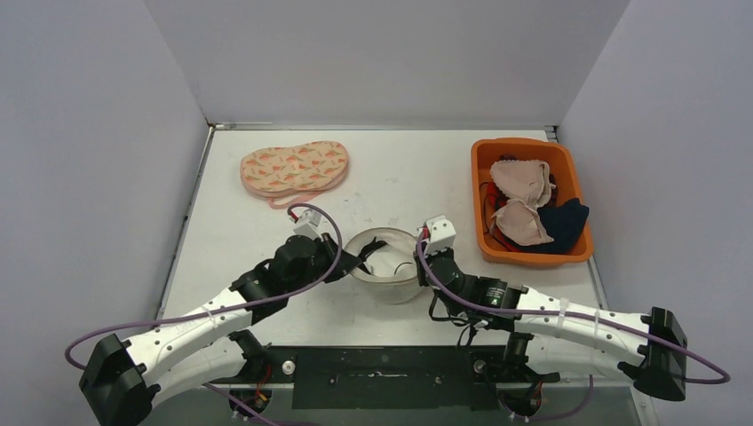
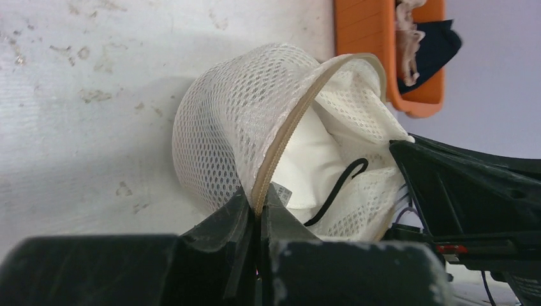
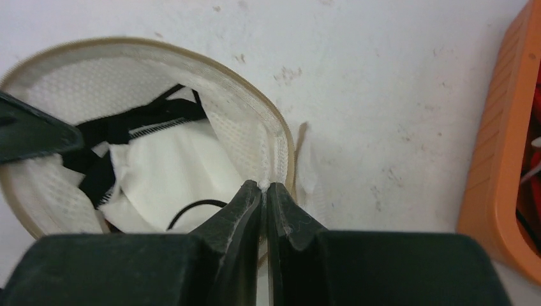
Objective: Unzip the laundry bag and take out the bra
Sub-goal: Pick up the bra from the laundry bag.
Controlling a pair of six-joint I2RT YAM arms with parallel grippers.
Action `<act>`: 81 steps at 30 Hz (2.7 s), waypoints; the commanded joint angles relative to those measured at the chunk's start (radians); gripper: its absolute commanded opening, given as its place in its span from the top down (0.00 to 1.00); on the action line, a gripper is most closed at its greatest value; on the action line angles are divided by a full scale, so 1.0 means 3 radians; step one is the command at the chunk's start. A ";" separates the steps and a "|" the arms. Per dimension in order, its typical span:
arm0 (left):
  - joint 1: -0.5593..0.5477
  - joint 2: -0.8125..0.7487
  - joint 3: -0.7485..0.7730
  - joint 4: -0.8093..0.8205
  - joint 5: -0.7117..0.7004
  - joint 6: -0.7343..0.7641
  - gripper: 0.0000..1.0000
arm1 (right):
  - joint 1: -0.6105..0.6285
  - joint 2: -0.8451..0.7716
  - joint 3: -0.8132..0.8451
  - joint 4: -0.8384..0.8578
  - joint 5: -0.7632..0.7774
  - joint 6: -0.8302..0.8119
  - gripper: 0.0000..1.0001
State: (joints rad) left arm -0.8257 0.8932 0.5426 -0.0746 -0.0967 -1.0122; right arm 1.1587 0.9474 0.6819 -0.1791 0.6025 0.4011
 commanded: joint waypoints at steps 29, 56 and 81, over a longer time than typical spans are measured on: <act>-0.0031 -0.0669 -0.1037 0.0780 0.0163 -0.0065 1.00 | 0.0073 -0.0800 -0.1012 0.0166 -0.0237 0.0583 0.77; -0.0170 -0.0450 -0.0950 0.0612 0.0075 0.0214 1.00 | 0.0361 0.0976 -0.0121 0.0498 -0.1218 -0.0354 0.67; -0.0180 -0.0539 -0.1157 0.0545 -0.0021 0.0206 1.00 | 0.0571 0.0797 0.0031 0.0729 -0.0491 -0.0079 0.35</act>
State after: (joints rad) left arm -0.8757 0.7418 0.1947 0.0834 -0.0818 -0.9646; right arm 1.3231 1.1088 0.5903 -0.0166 0.3870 0.3790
